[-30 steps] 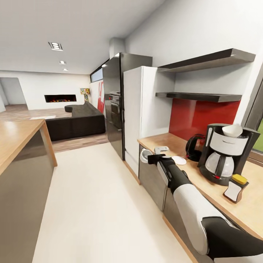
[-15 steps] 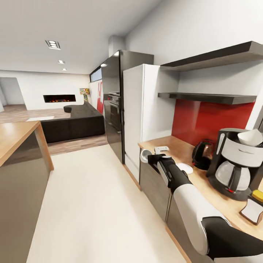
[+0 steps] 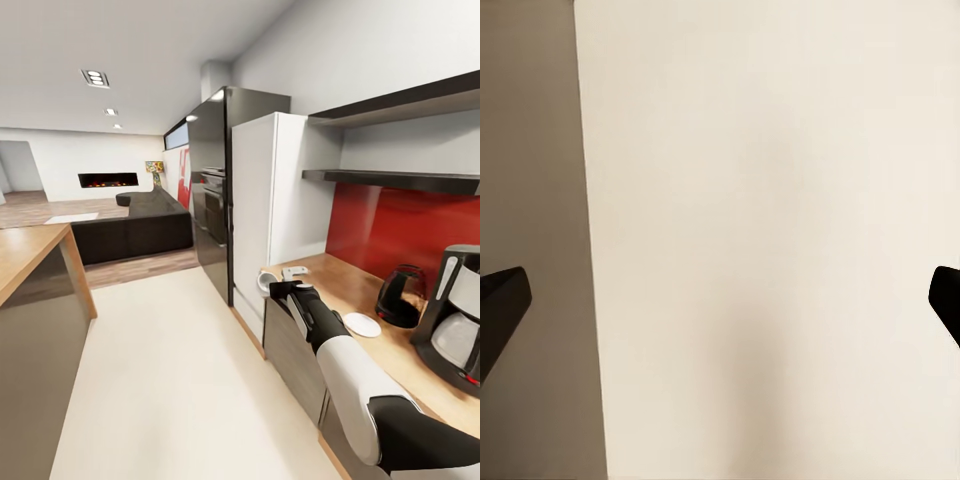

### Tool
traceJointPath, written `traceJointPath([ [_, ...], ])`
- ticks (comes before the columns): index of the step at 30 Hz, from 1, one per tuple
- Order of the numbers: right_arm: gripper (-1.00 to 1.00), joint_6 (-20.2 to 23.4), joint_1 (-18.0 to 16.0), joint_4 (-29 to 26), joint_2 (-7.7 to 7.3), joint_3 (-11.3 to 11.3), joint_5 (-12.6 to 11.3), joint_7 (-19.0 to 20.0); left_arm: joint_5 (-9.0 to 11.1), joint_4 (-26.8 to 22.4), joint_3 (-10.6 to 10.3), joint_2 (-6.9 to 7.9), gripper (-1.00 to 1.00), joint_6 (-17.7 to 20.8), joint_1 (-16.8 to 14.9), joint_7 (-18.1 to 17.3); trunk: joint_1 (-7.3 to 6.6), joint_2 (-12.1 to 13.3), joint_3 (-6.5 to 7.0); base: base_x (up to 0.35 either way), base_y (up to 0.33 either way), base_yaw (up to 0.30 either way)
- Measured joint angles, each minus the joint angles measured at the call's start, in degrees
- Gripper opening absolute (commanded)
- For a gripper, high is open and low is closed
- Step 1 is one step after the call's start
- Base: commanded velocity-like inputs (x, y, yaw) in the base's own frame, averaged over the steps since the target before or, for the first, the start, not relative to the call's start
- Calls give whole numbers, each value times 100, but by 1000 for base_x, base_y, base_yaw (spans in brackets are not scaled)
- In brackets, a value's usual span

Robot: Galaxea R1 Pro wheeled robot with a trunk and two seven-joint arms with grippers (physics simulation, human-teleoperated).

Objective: Set up a coffee station on the kitchen countertop: keep the coffee maker on the countertop, move the bottle of coffee from the kitchen shelf to the counter next to the coffee maker, place a paper coffee filter on top of the coffee maker, put the saucer next to the coffee maker with the coffee cup on the saucer, and place the electric kettle next to the coffee maker.

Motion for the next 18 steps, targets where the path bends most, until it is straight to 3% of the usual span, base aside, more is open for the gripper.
traceJointPath([
  [18,-100,-1,0,-1,0,-4,0,-2,0,4,-1,0,100,-4,0,-3,0,0,0,316,153,-16],
])
